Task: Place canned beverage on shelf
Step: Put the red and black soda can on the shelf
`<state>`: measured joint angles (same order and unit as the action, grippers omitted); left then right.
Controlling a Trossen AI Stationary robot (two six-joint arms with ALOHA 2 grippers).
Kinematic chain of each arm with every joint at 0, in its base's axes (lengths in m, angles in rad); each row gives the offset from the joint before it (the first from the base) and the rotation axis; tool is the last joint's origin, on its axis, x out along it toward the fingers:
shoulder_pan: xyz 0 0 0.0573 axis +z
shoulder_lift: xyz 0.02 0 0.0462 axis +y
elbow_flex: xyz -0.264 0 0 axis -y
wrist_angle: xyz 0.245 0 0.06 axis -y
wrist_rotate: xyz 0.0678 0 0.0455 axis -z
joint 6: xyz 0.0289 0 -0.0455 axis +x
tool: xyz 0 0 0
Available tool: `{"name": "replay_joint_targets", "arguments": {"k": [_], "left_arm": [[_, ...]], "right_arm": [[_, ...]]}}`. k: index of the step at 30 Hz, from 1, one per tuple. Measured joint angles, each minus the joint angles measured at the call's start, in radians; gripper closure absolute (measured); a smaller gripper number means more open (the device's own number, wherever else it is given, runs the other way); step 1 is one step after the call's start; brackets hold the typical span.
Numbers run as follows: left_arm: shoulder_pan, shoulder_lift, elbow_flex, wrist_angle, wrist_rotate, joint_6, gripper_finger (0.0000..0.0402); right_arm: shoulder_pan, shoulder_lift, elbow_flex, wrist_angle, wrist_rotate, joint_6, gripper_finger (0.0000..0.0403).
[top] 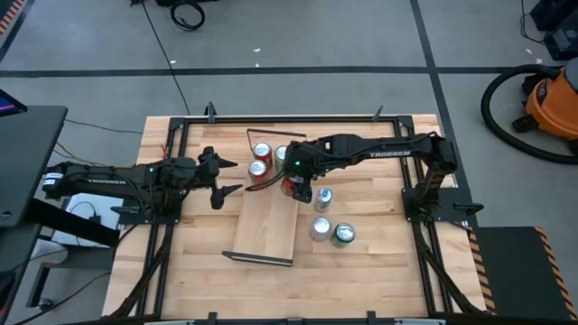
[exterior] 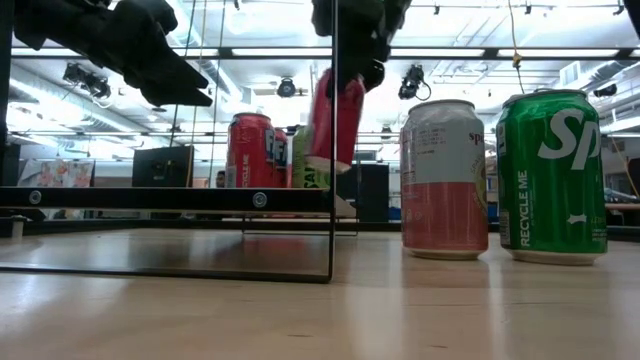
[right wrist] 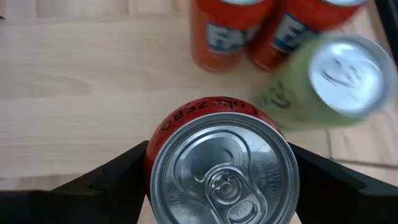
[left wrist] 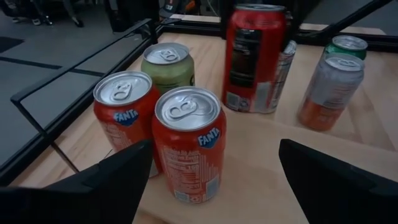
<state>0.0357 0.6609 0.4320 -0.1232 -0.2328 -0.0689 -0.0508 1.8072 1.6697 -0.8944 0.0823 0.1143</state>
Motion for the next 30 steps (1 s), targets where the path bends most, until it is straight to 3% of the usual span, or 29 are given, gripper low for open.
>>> {"name": "replay_joint_targets", "arguments": {"k": [14, 30], "left_arm": [[0.0, 0.0, 0.0, -0.004, -0.003, 0.0, 0.0043], [0.0, 0.0, 0.0, -0.007, -0.002, 0.005, 0.0043]], "right_arm": [[0.002, 0.221, 0.244, -0.124, 0.026, -0.119, 0.0073], [-0.004, 0.222, 0.254, -0.132, 0.07, -0.172, 0.0054]]}}
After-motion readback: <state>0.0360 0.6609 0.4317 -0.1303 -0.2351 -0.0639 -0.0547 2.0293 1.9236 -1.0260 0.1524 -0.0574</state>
